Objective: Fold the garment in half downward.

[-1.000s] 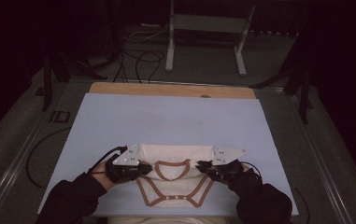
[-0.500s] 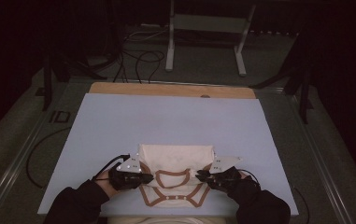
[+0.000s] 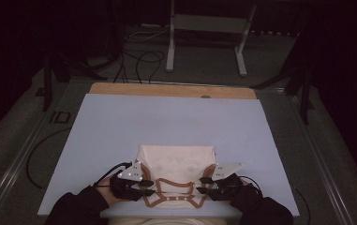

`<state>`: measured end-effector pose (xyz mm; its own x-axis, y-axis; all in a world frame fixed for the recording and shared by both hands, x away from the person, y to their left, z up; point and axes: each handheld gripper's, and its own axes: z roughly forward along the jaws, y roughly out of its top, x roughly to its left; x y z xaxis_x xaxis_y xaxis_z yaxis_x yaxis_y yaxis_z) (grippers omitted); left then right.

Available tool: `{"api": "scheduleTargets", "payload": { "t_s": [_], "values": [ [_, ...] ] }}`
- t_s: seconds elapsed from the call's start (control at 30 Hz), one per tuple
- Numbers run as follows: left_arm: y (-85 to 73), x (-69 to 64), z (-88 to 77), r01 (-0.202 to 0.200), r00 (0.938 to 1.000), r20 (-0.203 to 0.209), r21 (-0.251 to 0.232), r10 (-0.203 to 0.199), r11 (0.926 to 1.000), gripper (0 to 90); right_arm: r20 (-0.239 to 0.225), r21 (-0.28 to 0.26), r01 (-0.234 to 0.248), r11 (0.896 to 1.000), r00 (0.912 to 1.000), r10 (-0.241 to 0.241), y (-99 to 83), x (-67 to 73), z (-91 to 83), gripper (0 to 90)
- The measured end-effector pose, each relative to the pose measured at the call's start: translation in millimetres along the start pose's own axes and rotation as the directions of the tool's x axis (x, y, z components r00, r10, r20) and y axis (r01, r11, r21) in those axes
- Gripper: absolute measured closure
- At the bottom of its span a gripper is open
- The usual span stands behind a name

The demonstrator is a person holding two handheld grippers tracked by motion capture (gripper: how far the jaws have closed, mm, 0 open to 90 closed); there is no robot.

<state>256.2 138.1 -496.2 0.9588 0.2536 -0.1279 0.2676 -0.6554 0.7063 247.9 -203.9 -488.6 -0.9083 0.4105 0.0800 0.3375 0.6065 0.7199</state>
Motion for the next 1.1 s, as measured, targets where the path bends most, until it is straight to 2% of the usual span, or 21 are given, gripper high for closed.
{"api": "scheduleTargets", "payload": {
  "t_s": [0.07,0.1,0.2,0.27,0.3,0.37,0.4,0.47,0.5,0.53,0.67,0.7,0.73,0.83,0.97,1.03,1.07,1.1],
  "values": [
    [0.4,0.1,0.6,0.004,1.0,-0.001,-0.003,-0.004,1.0,64.6,-0.005,-0.003,0.014,1.0,0.9999,-0.014,1.5,0.3,0.5,58.8],
    [0.8,0.4,1.7,0.003,1.0,0.004,-0.004,-0.003,1.0,63.9,-0.024,-0.002,0.011,1.0,0.9997,-0.011,3.8,1.9,3.0,57.5],
    [1.5,2.1,2.9,0.01,0.9999,-0.007,0.0,-0.01,0.9999,61.2,-0.026,0.004,0.002,1.0,0.9997,-0.002,4.5,1.0,6.3,55.8],
    [4.1,8.3,4.0,0.024,0.9994,-0.024,-0.003,-0.024,0.9997,59.0,-0.033,0.016,-0.017,1.0,0.9993,0.018,4.3,-4.6,12.9,54.9],
    [5.3,10.2,4.6,0.034,0.9991,-0.026,-0.001,-0.034,0.9994,56.1,-0.032,0.016,-0.02,1.0,0.9993,0.021,3.9,-8.3,16.1,56.6],
    [8.8,16.0,7.2,0.048,0.9985,-0.028,-0.002,-0.048,0.9989,55.9,-0.044,0.027,-0.038,0.999,0.9983,0.039,5.0,-12.4,20.5,59.1],
    [11.2,18.9,9.6,0.064,0.9976,-0.026,-0.004,-0.064,0.9979,55.8,-0.043,0.032,-0.038,0.999,0.9983,0.04,5.9,-13.5,21.9,59.3],
    [14.5,22.8,13.9,0.072,0.9973,-0.015,0.007,-0.072,0.9974,55.8,-0.049,0.045,-0.039,0.998,0.9979,0.041,8.3,-15.7,26.2,62.5],
    [15.6,23.8,15.7,0.073,0.9972,-0.014,0.018,-0.073,0.9972,58.9,-0.052,0.053,-0.036,0.998,0.9979,0.039,9.7,-17.2,28.0,67.4],
    [17.0,24.7,18.8,0.078,0.997,-0.007,0.029,-0.078,0.9965,60.9,-0.054,0.057,-0.033,0.998,0.9979,0.036,10.6,-17.8,29.5,67.7],
    [17.4,22.6,22.6,0.057,0.9981,0.021,0.038,-0.058,0.9976,80.1,-0.058,0.096,-0.018,0.995,0.998,0.024,13.2,-16.5,33.6,86.8],
    [17.4,22.2,22.1,0.052,0.9983,0.023,0.034,-0.053,0.998,83.5,-0.047,0.094,-0.029,0.995,0.9983,0.034,13.7,-15.0,33.5,89.0],
    [17.4,21.6,20.8,0.056,0.9981,0.023,0.028,-0.057,0.998,85.4,-0.044,0.094,-0.015,0.995,0.9988,0.019,13.8,-15.4,32.8,89.4],
    [18.1,19.4,16.7,0.051,0.9982,0.032,0.011,-0.051,0.9987,86.8,-0.042,0.075,-0.012,0.997,0.999,0.015,16.5,-12.2,27.5,90.0],
    [17.8,10.2,9.4,0.013,0.9985,0.054,-0.014,-0.013,0.9998,86.8,-0.037,0.048,0.059,0.997,0.9977,-0.058,20.5,-5.4,20.1,90.0],
    [17.8,10.2,9.4,0.013,0.9985,0.054,-0.014,-0.013,0.9998,86.8,-0.041,0.042,0.06,0.997,0.9974,-0.059,21.1,-3.2,19.0,90.0],
    [15.0,2.8,3.6,-0.008,0.998,0.062,-0.024,0.009,0.9997,86.7,-0.042,0.041,0.09,0.995,0.9952,-0.089,22.4,2.1,15.6,90.0],
    [13.6,0.5,2.1,-0.016,0.9978,0.063,-0.023,0.018,0.9996,86.7,-0.037,0.038,0.079,0.996,0.9963,-0.077,22.9,5.5,13.8,90.0]
  ]
}}
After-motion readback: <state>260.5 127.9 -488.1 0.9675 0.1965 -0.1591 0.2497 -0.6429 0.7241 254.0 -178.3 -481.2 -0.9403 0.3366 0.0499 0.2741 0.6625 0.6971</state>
